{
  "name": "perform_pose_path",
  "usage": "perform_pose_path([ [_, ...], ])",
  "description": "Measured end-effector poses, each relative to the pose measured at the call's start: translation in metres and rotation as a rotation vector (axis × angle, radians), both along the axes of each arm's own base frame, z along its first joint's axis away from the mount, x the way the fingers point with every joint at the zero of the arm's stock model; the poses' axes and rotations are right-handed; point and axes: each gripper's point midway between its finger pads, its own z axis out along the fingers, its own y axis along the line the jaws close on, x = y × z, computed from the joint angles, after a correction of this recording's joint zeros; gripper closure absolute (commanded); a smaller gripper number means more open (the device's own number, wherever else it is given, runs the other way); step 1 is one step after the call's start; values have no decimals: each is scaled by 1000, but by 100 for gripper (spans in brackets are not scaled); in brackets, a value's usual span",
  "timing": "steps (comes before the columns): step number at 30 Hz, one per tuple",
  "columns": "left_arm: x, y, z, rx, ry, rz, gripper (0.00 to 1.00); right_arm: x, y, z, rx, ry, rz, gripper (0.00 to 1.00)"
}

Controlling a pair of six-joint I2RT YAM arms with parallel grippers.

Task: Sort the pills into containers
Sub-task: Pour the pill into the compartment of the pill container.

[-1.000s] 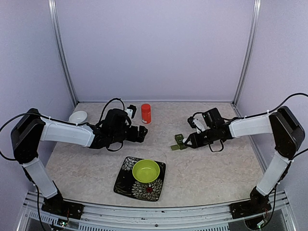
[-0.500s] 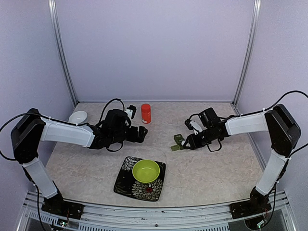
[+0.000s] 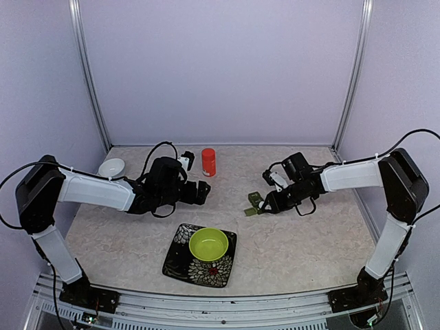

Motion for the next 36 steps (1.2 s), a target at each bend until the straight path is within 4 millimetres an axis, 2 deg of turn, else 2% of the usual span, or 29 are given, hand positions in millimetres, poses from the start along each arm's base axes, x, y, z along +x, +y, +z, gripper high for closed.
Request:
perform_pose_path([
  [17,0,0,1,-8,-4,2,1,2,0,10,-23,15,-5,100],
  [36,0,0,1,-8,-4,2,1,1,1,1,-51,58,1,100],
])
